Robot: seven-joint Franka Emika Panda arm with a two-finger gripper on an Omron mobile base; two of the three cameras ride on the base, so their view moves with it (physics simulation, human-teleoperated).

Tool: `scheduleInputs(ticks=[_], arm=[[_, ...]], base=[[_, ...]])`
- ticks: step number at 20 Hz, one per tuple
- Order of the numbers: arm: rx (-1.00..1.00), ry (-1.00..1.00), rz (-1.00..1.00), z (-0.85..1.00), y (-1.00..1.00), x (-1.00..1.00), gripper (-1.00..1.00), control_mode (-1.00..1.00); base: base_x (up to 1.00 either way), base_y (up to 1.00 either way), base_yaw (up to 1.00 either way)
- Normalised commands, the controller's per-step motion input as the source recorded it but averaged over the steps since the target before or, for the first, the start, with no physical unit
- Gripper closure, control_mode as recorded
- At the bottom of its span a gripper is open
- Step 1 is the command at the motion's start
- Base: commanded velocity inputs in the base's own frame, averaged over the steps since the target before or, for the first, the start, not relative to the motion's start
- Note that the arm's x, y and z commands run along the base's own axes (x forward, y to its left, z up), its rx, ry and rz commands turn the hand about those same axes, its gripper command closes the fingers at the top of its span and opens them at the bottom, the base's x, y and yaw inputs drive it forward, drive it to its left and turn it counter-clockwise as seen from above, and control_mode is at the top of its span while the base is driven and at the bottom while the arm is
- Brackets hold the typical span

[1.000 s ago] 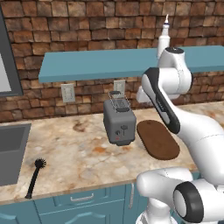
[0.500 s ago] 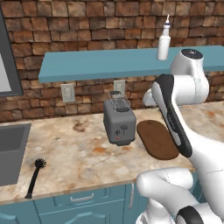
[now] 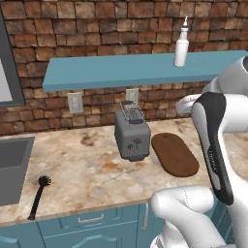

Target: Grab the spray bottle from the shelves, then place it next to the cutting board for sanitizing. Then grab the dish brush from the countertop next to the sink and place it next to the cutting board.

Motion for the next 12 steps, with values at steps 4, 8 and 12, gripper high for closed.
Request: scheduleInputs(ticks=[4,8,12], arm=[[0.00,-0.36,0.00,0.62,-0.26,-0.37,-1.00,-1.00],[0.00,-0.27,0.00,0.64,-0.27,-0.28,-1.00,-1.00],[0.00,-0.24,0.00,0.69,-0.34,-0.16,-1.00,-1.00]], base=[[0.00,0.00,0.00],[0.00,0.00,0.00],[0.00,0.00,0.00]])
